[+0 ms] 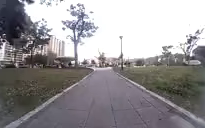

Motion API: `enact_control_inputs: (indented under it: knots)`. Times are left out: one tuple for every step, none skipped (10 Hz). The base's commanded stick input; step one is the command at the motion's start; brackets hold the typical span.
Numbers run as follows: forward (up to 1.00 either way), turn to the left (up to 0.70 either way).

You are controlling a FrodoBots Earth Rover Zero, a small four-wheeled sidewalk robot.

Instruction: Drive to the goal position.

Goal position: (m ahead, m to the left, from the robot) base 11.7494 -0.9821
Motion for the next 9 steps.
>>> enact_control_inputs:
  knots:
    - [1.00,0.00]
    - [1.00,0.00]
    - [1.00,0.00]
    - [1.00,0.00]
    - [1.00,0.00]
    - [1.00,0.00]
    - [1.00,0.00]
    - [1.00,0.00]
    - [1.00,0.00]
